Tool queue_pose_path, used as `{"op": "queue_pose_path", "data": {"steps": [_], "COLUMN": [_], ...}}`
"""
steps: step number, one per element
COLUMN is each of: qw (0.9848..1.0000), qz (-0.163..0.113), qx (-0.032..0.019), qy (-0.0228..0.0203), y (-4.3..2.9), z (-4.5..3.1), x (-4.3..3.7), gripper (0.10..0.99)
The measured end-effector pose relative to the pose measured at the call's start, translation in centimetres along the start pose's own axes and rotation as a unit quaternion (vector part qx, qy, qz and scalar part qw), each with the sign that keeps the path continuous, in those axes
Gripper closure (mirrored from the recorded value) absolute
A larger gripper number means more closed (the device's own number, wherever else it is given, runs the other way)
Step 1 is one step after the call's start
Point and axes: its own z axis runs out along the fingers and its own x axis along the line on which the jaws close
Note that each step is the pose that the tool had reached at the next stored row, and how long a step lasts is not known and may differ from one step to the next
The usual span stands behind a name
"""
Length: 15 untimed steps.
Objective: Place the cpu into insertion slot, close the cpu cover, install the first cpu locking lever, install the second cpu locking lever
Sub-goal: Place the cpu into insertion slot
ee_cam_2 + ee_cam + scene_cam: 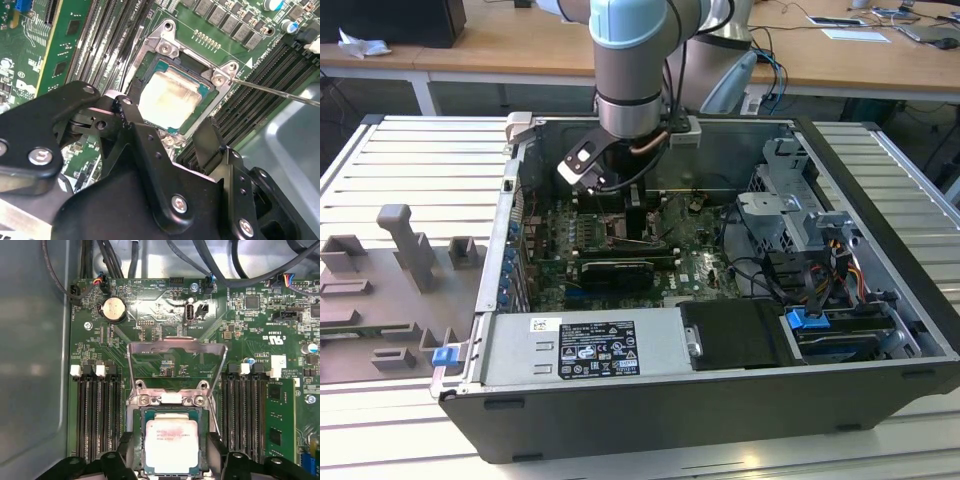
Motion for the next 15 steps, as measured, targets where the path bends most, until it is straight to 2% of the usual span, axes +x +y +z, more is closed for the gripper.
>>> {"op": "queue_pose_path", "data": {"steps": [1, 3, 4, 7, 8, 9, 10, 11, 12, 15], "qw": [1.0, 1.0, 1.0, 1.0, 1.0, 1.0, 1.0, 1.0, 1.0, 1.0], "qz": [0.0, 0.0, 0.0, 0.0, 0.0, 0.0, 0.0, 0.0, 0.0, 0.0], "qx": [0.0, 0.0, 0.0, 0.0, 0.0001, 0.0001, 0.0, 0.0, 0.0001, 0.0001], "qy": [0.0, 0.0, 0.0, 0.0, -0.0001, -0.0001, -0.0001, -0.0001, -0.0001, -0.0001], "y": [0.01, 0.02, 0.03, 0.05, 0.05, 0.06, 0.06, 0.06, 0.06, 0.07], "z": [-0.1, -0.27, -0.32, -0.45, -0.52, -0.56, -0.61, -0.64, -0.66, -0.69], "x": [0.0, 0.0, 0.0, 0.01, 0.01, 0.01, 0.01, 0.01, 0.01, 0.01], "gripper": [0.424, 0.553, 0.553, 0.733, 0.733, 0.855, 0.918, 0.918, 0.976, 0.98]}}
